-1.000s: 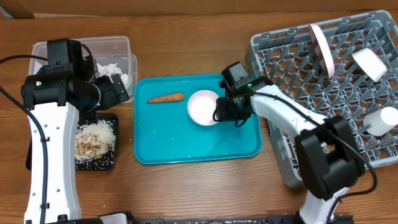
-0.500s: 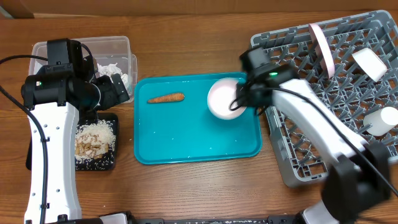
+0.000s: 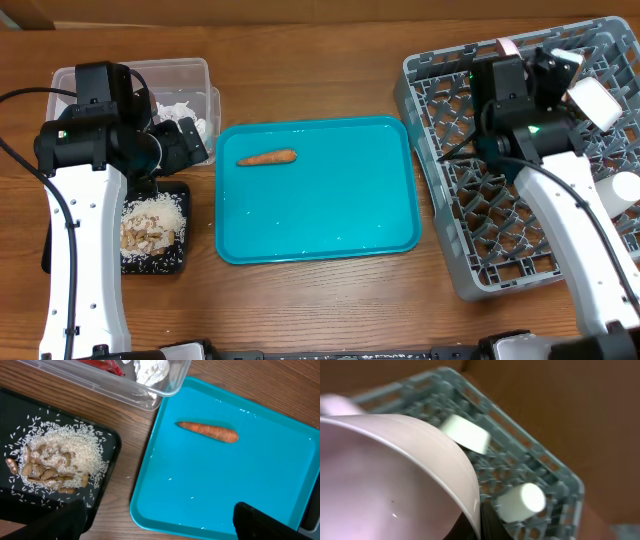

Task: Sort waste into correct bins and load items into the dishwasher
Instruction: 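Carry the pink bowl into the back of the dish rack with right gripper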

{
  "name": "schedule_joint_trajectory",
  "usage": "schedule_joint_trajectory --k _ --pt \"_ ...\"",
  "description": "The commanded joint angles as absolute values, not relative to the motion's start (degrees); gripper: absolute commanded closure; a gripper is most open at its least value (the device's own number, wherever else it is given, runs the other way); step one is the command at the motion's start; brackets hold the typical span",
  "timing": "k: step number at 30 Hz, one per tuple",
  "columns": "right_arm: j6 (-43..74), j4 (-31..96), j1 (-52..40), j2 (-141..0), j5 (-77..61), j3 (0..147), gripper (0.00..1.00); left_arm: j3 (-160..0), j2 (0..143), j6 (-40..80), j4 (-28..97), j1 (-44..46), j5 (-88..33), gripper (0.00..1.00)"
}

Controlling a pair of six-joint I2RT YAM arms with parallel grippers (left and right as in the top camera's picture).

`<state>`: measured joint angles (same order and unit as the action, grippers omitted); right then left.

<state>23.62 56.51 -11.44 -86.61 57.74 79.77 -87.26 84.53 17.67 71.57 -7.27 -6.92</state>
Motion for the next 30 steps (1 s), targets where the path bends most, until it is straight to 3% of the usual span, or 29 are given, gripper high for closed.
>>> schedule_joint_trajectory --k 1,21,30 --pt "25.8 54.8 -9.7 -88.9 66.9 76.7 0.96 -86.7 84.3 17.8 71.4 -7.5 -7.5 0.04" --pt "25.9 50.2 -8.9 -100.0 66.8 72.8 0.96 -86.7 84.3 17.8 71.5 -7.5 -7.5 0.04" --pt "38.4 59.3 -9.0 -100.2 64.2 72.8 0.96 -86.7 84.3 17.8 71.5 -7.5 -7.5 0.04"
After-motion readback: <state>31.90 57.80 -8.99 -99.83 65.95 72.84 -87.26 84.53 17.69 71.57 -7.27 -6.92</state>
